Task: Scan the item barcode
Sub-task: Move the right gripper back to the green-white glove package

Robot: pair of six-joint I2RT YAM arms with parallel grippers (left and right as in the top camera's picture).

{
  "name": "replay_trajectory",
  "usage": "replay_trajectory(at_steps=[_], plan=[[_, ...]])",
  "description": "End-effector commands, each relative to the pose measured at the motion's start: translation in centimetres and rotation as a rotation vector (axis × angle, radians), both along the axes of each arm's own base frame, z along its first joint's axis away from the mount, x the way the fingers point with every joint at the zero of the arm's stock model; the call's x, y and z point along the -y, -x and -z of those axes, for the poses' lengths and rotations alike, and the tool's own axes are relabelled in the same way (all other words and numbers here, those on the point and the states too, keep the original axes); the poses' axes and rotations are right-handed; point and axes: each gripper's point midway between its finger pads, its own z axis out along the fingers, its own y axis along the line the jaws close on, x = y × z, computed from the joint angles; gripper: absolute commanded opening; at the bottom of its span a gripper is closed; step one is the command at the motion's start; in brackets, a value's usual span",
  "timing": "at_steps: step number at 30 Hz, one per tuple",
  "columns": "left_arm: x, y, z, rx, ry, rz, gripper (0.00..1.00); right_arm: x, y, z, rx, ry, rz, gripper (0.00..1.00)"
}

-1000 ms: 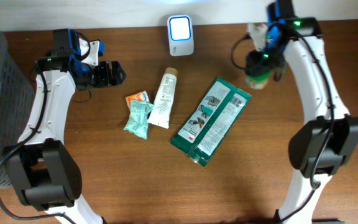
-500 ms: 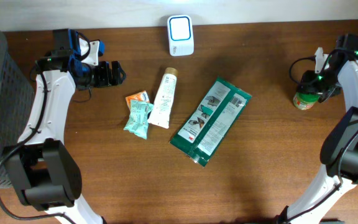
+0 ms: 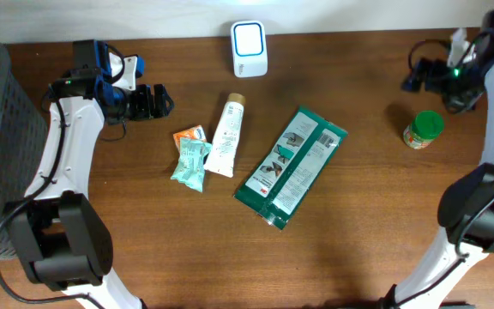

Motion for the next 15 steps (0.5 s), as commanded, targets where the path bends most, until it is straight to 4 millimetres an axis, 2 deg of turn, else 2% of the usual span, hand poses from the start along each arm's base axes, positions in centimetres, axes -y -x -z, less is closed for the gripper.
replay_trajectory(at_steps=[1,5,7,11,13,15], plan=[[-0.5,-0.5,-0.2,0.011,-0.002,-0.006,0.99,-7.3,-0.3,-2.7,0.025,-0.200,-0.089,0.98],[-0.4,-0.5,-0.2,0.011,-0.002,-0.004,0.99,-14.5,1.2,0.1,-0.068,-0.199,-0.266,0.98],[-0.4,-0.5,-0.2,0.011,-0.002,-0.005,0.99,-17.5,2.4,2.0,-0.134,-0.206,-0.305,0.82],[-0.4,-0.5,-0.2,0.011,-0.002,-0.005,0.99,-23.2,3.2,6.8,-0.192,-0.223,-0.309,0.64],[-0.4,-0.5,-0.2,0.011,-0.002,-0.005,0.99,-25.3,3.9,8.8,-0.194,-0.217,-0.354,0.53],[-0.4,-0.5,-0.2,0.011,-0.002,-0.005,0.99,-26.1,4.4,10.3,-0.196,-0.177,-0.379,0.40]])
